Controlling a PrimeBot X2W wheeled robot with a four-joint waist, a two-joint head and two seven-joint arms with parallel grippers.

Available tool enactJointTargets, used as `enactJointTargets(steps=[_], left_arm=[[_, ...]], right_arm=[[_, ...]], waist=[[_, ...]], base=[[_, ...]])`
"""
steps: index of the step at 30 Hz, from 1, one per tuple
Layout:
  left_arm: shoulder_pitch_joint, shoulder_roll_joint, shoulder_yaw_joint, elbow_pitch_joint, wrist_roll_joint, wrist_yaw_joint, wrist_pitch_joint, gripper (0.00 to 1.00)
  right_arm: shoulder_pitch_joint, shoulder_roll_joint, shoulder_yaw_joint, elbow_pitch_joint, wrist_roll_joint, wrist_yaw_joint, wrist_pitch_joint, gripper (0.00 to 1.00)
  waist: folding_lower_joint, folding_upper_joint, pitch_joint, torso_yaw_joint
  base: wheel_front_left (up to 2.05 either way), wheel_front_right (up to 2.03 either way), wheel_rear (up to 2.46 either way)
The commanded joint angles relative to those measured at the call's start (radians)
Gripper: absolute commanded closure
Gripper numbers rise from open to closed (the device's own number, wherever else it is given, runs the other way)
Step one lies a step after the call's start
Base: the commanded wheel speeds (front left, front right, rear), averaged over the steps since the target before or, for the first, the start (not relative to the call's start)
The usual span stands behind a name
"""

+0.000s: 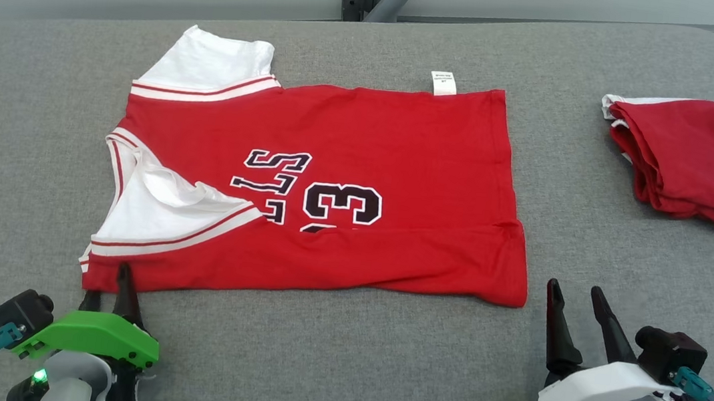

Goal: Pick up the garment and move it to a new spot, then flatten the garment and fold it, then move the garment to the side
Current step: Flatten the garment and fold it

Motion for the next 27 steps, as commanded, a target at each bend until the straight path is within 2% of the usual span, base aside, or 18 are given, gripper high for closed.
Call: enactJointTargets(steps=[1,9,14,27], left_arm=[[-0.010,0.001,-0.004,0.014,0.000,-0.009,-0.003,1.00],[-0.028,0.015,-0.026,-0.029,0.061,-0.023,-0.049,1.00],[-0.020,0.014,-0.045,-0.097,0.114,-0.014,-0.060,1.00],[0.024,0.008,-0.046,-0.228,0.166,0.005,-0.062,1.00]], right_arm=[[0.006,0.001,0.007,0.004,0.004,-0.001,0.011,0.00],[-0.011,0.006,-0.003,0.051,-0.003,-0.001,0.103,0.00],[-0.046,0.007,0.026,0.094,0.049,-0.001,0.132,0.00],[-0.183,0.009,0.129,0.355,0.128,-0.001,0.106,0.00]], waist=[[0.0000,0.0031,0.004,-0.002],[0.0000,0.0031,0.004,0.012],[0.0000,0.0031,0.003,0.031],[0.0000,0.0031,0.006,0.066]], base=[[0.00,0.00,0.00],[0.00,0.00,0.00],[0.00,0.00,0.00],[0.00,0.00,0.00]])
